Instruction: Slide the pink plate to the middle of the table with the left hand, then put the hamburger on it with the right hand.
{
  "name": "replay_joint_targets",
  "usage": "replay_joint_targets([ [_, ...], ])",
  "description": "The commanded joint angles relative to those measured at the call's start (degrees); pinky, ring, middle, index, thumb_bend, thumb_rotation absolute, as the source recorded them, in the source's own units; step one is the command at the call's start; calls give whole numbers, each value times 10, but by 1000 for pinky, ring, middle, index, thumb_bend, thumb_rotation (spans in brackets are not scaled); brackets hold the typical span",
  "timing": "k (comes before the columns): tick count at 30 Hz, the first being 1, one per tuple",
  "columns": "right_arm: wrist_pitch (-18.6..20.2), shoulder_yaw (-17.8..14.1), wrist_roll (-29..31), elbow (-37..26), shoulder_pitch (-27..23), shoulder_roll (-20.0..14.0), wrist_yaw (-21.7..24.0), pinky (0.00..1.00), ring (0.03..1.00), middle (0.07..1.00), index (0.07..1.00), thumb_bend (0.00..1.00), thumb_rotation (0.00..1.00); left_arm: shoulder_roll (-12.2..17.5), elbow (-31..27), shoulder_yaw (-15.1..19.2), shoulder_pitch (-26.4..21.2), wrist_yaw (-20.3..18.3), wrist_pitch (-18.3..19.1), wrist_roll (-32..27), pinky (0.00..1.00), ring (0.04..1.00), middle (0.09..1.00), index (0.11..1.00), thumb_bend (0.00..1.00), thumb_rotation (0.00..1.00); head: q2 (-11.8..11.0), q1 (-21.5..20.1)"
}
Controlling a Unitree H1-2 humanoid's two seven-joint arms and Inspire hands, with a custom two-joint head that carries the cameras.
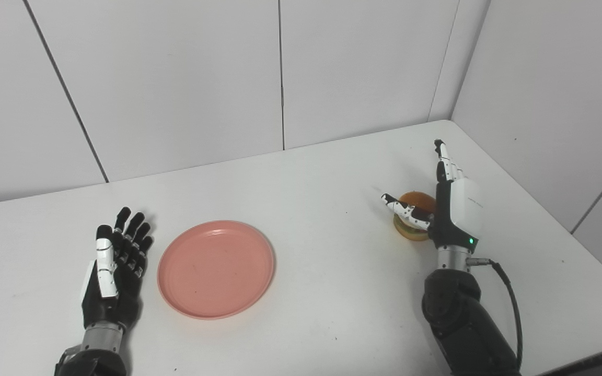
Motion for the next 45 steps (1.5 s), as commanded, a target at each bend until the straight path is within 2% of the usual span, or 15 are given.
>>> replay_joint_targets([
  [1, 26, 11, -6, -4, 36, 16, 6, 838, 868, 884, 925, 856, 411, 3, 14, -1, 28, -1, 5, 2, 1000, 975, 966, 961, 617, 1000, -1, 1],
  [8, 49, 10, -10, -58, 55, 24, 20, 810, 868, 887, 926, 852, 472, 1, 10, 0, 28, 1, 7, 2, 1000, 976, 965, 961, 620, 1000, 1, 4],
  [12, 76, 9, -11, -85, 62, 30, 35, 782, 861, 886, 929, 852, 496, 2, 11, 1, 27, 0, 6, 1, 1000, 975, 964, 961, 624, 1000, 2, 2],
  [23, 131, -3, 1, -100, 62, 33, 75, 764, 854, 887, 925, 872, 434, 6, 12, 2, 26, -4, 14, -4, 1000, 979, 967, 965, 614, 1000, 2, 2],
  [32, 124, -7, 12, -57, 46, 24, 65, 746, 838, 870, 912, 816, 345, 5, 14, 3, 26, -8, 16, -8, 1000, 986, 973, 969, 620, 1000, 2, 2],
  [36, 117, -4, 10, -36, 39, 19, 56, 750, 828, 855, 893, 754, 281, 6, 14, -1, 26, -4, 14, -1, 1000, 980, 969, 965, 621, 1000, 3, -1],
  [41, 97, -1, 15, -15, 33, 15, 37, 676, 752, 786, 846, 676, 157, 3, 11, 0, 27, -2, 14, -4, 1000, 975, 964, 959, 628, 1000, 2, 0],
  [42, 92, -2, 17, -10, 32, 16, 29, 642, 710, 743, 821, 662, 101, 2, 13, 0, 26, -3, 13, -4, 1000, 977, 966, 962, 626, 1000, 2, 2],
  [45, 78, -4, 27, -3, 30, 17, 16, 576, 638, 678, 782, 643, 21, 3, 19, 0, 25, -6, 7, -4, 1000, 981, 970, 964, 626, 1000, 2, 5],
])
